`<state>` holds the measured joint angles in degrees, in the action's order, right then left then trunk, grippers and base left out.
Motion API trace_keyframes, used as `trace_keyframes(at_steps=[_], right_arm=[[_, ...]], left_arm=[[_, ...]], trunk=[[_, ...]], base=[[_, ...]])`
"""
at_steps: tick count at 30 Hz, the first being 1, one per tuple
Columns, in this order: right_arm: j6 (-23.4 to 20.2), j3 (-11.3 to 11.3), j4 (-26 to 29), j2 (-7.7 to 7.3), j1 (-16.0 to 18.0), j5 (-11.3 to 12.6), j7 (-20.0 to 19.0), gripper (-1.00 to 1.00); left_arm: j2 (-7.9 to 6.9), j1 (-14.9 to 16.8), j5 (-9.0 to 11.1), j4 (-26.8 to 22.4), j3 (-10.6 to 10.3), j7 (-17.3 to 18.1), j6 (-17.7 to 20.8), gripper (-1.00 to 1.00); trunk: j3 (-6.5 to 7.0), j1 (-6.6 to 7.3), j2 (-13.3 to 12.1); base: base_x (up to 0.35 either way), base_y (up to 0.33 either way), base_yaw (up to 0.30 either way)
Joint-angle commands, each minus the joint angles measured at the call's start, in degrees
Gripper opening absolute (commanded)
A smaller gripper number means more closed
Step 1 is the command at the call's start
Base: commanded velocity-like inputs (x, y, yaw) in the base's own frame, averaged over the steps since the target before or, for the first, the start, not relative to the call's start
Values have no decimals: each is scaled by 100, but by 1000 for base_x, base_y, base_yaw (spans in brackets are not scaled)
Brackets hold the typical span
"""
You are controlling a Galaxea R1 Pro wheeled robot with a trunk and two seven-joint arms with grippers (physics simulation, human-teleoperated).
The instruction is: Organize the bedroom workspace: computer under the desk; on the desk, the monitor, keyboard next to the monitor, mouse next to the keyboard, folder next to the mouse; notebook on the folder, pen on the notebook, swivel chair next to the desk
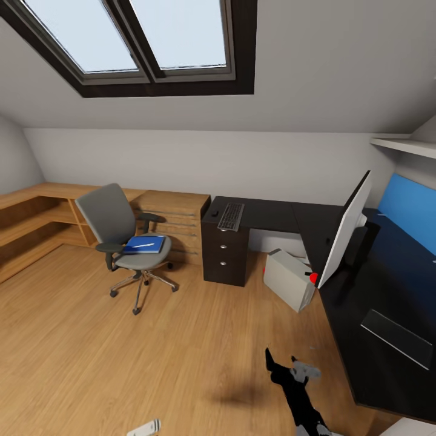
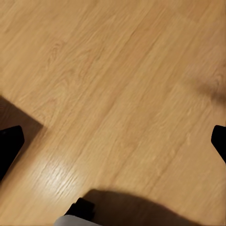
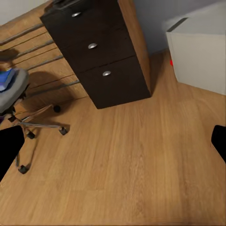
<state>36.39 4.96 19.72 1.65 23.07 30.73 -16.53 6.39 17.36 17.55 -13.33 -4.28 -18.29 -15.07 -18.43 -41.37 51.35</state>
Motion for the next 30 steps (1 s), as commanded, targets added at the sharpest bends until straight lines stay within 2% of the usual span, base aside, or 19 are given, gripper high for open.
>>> trace_keyframes(at_steps=[1,4,8,9,10,11,12,14,15,16,17,21,22,25,29,30], right_arm=[[-1000,10,723,-220,4,55,171,100],[-1794,3,1340,-424,3,60,449,100],[-2758,-5,2200,-623,-2,63,942,100],[-3297,-8,2627,-707,-4,64,1254,100],[-4046,-12,3149,-809,-9,66,1665,100],[-4304,-12,3320,-840,-10,67,1791,100],[-4804,-14,3657,-888,-14,66,2024,100],[-5264,-17,3966,-922,-17,66,2239,100],[-5660,-19,4221,-943,-24,65,2436,100],[-5834,-28,4325,-953,-30,65,2536,100],[-6378,-223,4633,-1037,-78,65,2836,100],[-6507,-428,4713,-1115,-157,68,2908,100],[-6522,-520,4736,-1158,-186,41,2934,100],[-6517,-563,4745,-1256,-202,1,2948,100],[-6514,-580,4745,-1328,-213,-89,2947,100],[-6512,-582,4744,-1336,-214,-204,2940,100]], left_arm=[[1,4,48,-21,-60,-31,-51,100],[6,4,47,-144,-70,-27,-88,100],[12,4,44,-554,-77,-28,-88,100],[23,4,40,-873,-91,-36,-50,100],[49,4,27,-1347,-154,-61,51,100],[61,4,13,-1521,-199,-84,124,100],[78,4,-19,-1879,-310,-164,347,100],[89,4,-41,-2256,-418,-300,676,100],[92,4,-48,-2451,-465,-385,870,100],[101,4,-55,-2900,-542,-590,1316,100],[156,4,-57,-4187,-650,-975,2414,100],[220,4,-23,-4856,-670,-1069,3091,100],[229,1,107,-4987,-670,-1098,3475,100],[176,1,199,-4710,-666,-1124,3636,100],[72,0,245,-4570,-671,-1131,3593,100],[57,-2,251,-4551,-680,-1132,3570,100]], trunk=[[-7,-1,5],[-7,-1,5],[-7,-1,5],[-7,-1,5],[-7,-1,5],[-7,-1,5],[-7,-1,5],[-7,-1,5],[-7,-1,5],[-7,-1,5],[-7,-1,5],[-7,-1,5],[-7,-1,5],[-7,-1,5],[-2,-1,5],[2,-1,5]], base=[[0,0,0],[0,0,0],[0,0,0],[0,0,0],[0,0,0],[0,0,0],[0,0,0],[0,0,0],[0,0,0],[0,0,0],[0,0,0],[0,0,0],[0,0,0],[0,0,0],[0,0,-54],[0,-21,-180]])
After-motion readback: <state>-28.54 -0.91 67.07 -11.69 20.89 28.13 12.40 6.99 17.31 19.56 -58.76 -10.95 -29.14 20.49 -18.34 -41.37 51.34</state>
